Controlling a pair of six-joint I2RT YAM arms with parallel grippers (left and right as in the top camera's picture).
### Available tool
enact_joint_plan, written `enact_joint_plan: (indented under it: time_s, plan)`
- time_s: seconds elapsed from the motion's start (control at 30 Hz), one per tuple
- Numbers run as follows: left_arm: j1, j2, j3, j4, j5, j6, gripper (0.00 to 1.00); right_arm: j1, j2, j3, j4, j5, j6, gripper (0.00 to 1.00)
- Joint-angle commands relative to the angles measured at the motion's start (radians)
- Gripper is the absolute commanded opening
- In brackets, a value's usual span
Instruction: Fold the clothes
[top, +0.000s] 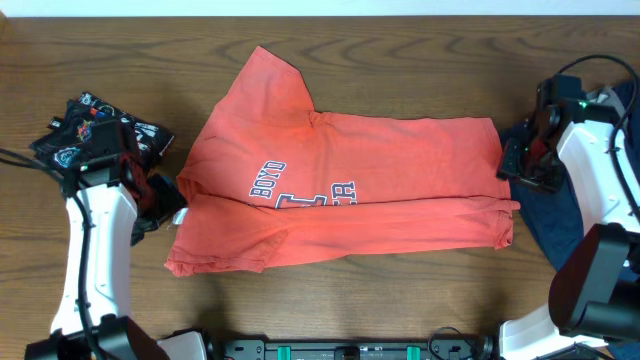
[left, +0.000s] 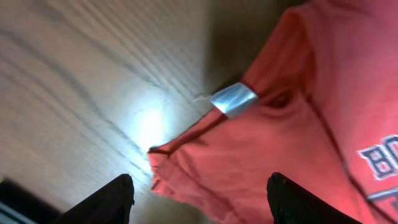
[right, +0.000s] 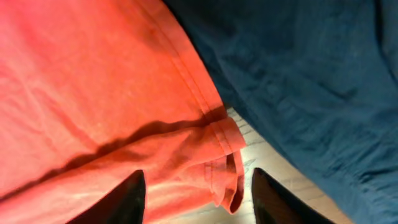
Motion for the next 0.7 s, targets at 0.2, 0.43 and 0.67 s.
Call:
enact_joint_plan:
  time_s: [0.2, 0.43, 0.67]
  plan:
    - [0.002, 0.008, 0.004, -0.003, 0.066, 0.01, 0.7, -0.007, -0.006, -0.197, 0.057, -0.008, 0.026, 0.53]
    - [0.002, 0.008, 0.004, -0.006, 0.066, 0.01, 0.7, -0.007, -0.006, -0.307, 0.212, -0.008, 0.134, 0.49]
    - [0.002, 0.008, 0.004, -0.006, 0.066, 0.01, 0.7, -0.007, -0.006, -0.315, 0.319, -0.042, 0.146, 0.44]
